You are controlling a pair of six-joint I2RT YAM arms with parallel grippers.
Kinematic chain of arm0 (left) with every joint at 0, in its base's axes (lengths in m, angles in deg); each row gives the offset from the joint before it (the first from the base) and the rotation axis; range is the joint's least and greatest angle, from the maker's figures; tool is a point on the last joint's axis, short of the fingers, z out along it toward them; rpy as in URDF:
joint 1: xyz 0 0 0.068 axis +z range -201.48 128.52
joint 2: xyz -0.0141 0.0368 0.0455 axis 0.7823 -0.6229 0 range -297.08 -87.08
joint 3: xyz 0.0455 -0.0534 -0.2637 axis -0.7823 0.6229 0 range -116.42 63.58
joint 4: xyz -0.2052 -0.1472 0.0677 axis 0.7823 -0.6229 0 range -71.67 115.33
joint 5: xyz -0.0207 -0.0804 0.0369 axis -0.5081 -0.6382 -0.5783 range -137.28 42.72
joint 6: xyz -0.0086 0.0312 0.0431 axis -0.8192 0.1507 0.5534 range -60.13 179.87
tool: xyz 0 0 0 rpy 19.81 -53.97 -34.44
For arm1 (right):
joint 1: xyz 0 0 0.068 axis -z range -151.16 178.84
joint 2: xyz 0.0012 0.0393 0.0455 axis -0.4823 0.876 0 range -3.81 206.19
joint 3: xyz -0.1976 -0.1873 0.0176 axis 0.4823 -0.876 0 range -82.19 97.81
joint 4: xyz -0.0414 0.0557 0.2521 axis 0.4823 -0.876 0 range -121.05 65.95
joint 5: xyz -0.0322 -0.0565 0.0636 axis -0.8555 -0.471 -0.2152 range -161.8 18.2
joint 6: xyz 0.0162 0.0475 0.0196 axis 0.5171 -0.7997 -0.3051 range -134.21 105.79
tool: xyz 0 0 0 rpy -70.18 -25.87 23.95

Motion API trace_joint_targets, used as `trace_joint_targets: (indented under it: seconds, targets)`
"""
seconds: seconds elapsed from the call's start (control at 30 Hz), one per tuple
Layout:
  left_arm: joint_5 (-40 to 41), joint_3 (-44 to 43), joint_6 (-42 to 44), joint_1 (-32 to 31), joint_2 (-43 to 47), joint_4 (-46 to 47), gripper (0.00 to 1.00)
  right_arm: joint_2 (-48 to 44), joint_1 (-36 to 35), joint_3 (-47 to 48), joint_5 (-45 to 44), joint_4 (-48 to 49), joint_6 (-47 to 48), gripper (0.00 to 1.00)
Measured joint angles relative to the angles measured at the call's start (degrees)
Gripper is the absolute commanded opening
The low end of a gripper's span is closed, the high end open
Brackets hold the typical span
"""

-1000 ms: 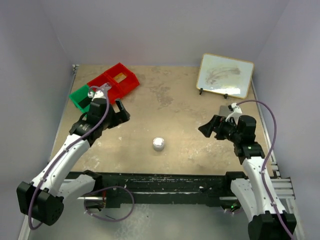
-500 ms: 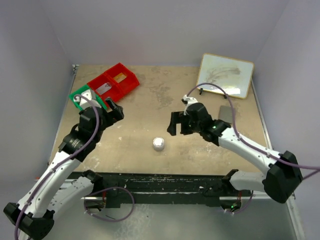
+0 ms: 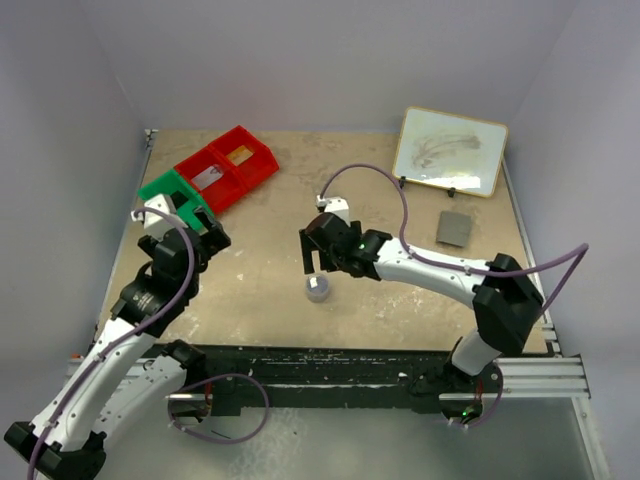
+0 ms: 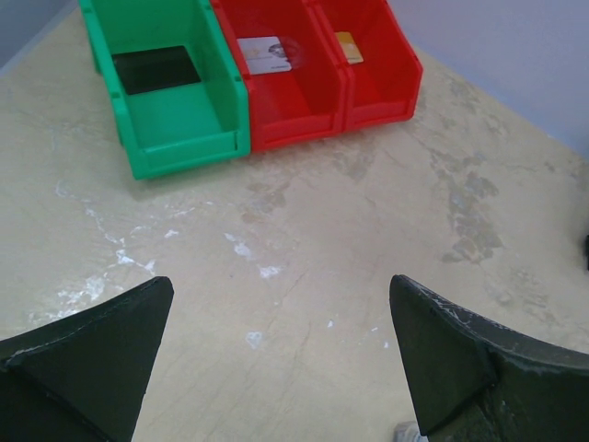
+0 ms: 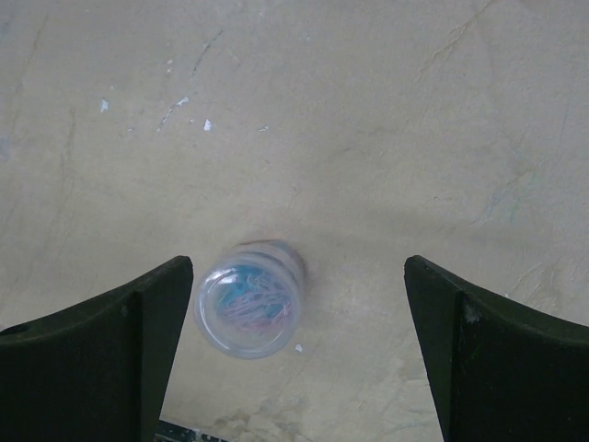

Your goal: Take the credit cards out of the card holder

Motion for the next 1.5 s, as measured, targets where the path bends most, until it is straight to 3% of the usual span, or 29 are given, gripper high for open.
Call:
trace_joint_targets:
  seconds: [0.53,0.77,1.0,1.2,1.33,1.5]
  targets:
    - [7.8,0.3,1.0,0.0,1.4,-4.5,1.0,11.2,-4.4,7.6,2.2,-2.4,1.4,1.0]
    - [11.2,0.3,0.2,0.0,5.3,-6.3,1.0,16.2,-4.7,7.2,-0.9,-7.7,-3.7,1.0]
    - [13.2,0.3,-0.8,0.0,6.3,-7.4,1.0,7.4,-4.1,-7.3,-2.7,-9.7,-11.0,1.0]
    - [13.5,0.3,-0.9,0.0,6.2,-7.6,1.0,-2.5,0.7,-17.9,-1.5,-10.3,-17.0,1.0]
    - [13.4,0.3,-0.9,0.0,5.9,-7.6,1.0,-6.3,1.9,-18.4,-3.1,-15.4,-19.4,1.0]
    - [13.4,0.3,-0.9,0.0,5.5,-7.6,1.0,-8.0,1.9,-10.4,-4.6,-15.8,-15.7,1.0]
